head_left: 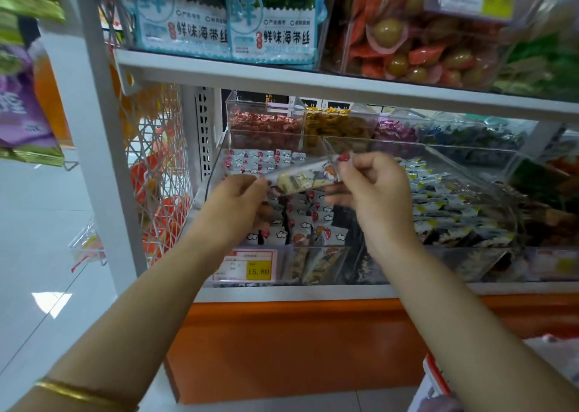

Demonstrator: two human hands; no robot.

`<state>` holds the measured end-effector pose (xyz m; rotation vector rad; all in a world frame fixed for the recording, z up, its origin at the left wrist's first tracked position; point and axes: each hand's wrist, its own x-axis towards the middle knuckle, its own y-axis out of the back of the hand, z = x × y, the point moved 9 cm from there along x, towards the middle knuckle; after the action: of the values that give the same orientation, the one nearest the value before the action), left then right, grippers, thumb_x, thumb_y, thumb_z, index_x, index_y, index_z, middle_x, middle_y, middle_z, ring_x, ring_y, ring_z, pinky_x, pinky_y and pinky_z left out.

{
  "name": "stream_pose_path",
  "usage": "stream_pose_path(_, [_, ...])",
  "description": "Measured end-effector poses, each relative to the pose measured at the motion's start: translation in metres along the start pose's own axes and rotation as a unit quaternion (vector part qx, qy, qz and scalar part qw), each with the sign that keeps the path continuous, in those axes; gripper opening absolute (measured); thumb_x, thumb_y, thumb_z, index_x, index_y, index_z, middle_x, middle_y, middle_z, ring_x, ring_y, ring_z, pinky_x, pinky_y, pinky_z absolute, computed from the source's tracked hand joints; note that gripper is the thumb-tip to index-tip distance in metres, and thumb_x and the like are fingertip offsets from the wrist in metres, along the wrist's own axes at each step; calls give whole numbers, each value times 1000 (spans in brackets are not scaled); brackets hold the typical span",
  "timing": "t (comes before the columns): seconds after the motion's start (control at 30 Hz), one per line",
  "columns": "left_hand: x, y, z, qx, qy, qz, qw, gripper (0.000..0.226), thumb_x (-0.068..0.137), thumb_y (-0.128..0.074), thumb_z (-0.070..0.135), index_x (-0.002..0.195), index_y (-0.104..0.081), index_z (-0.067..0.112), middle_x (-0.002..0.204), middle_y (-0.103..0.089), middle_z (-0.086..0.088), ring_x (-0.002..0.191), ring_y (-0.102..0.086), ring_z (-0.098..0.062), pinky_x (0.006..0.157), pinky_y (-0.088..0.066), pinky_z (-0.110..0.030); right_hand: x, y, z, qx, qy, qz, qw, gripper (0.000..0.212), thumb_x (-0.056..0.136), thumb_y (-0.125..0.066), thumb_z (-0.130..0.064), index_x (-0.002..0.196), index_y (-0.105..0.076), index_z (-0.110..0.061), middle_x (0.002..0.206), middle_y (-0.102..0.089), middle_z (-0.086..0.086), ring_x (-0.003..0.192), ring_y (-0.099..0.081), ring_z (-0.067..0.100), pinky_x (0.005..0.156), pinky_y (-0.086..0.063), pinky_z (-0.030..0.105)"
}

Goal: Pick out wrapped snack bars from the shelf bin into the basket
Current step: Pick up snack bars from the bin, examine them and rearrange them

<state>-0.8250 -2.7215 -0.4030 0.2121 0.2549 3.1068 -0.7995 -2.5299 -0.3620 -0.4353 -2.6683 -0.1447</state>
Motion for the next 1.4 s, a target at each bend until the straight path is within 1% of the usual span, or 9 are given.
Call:
stream_pose_path(0.13, [-13,0,-9,-112,38,-16,993,21,98,-44,23,91,-61,14,86,-68,-10,75,-67,-15,62,-58,-24,-23,-5,19,173,-119,-32,977,4,92,-52,-2,92,-55,0,82,-63,16,62,-68,18,55,-55,23])
stream_pose_path(0.27, [-20,3,-9,-141,36,-26,989,26,97,-46,30,95,-62,11,77,-70,-11,65,-65,-15,53,-52,-21,-33,-9,29,308,-190,-59,931,11,91,-49,5,98,-57,1,85,-64,16,68,-70,20,57,-55,23])
stream_pose_path(0.53, [-20,-8,-18,-244,93,-35,965,26,93,-51,31,74,-48,14,55,-47,3,43,-38,-6,36,-34,-16,-35,-10,37,349,-202,-48,914,18,88,-46,13,100,-58,4,75,-69,13,68,-70,19,60,-56,22])
stream_pose_path(0.73, [-21,-24,-5,-357,72,-82,928,9,73,-59,15,77,-62,7,59,-62,0,47,-54,-3,44,-46,-11,-31,1,42,352,-209,0,913,20,90,-44,14,94,-59,2,82,-63,15,64,-69,16,59,-56,22])
stream_pose_path(0.97, [-22,-23,1,-323,33,-70,943,18,87,-51,-2,104,-54,2,69,-71,-7,58,-67,-10,52,-52,-15,-30,5,41,329,-200,3,923,20,90,-45,13,91,-61,1,65,-69,6,61,-68,13,58,-55,20])
stream_pose_path(1.1, [-20,-19,-3,-329,45,-51,942,14,88,-52,-4,96,-55,7,72,-72,-12,63,-70,-16,54,-54,-19,-29,8,40,312,-181,12,933,18,91,-45,9,89,-59,-2,64,-68,4,62,-69,16,58,-56,22])
stream_pose_path(1.2, [-20,-18,0,-284,24,-70,956,8,89,-54,8,93,-60,6,75,-70,-10,64,-67,-14,56,-53,-19,-26,8,38,285,-161,-4,945,6,92,-53,-13,92,-56,-7,76,-66,9,64,-68,20,52,-56,28])
stream_pose_path(1.27, [-21,-12,4,-203,-15,-54,978,13,87,-56,5,99,-59,7,71,-69,-9,62,-66,-12,57,-53,-17,-26,8,37,243,-146,-24,959,22,83,-60,-30,90,-55,-10,79,-63,9,66,-67,20,50,-54,28])
stream_pose_path(1.4, [-22,-1,13,-86,-78,1,993,19,84,-59,-7,90,-58,10,75,-69,-10,66,-70,-15,59,-53,-16,-25,13,34,187,-101,-22,977,5,87,-60,-9,89,-56,-7,89,-57,15,65,-65,18,57,-55,25])
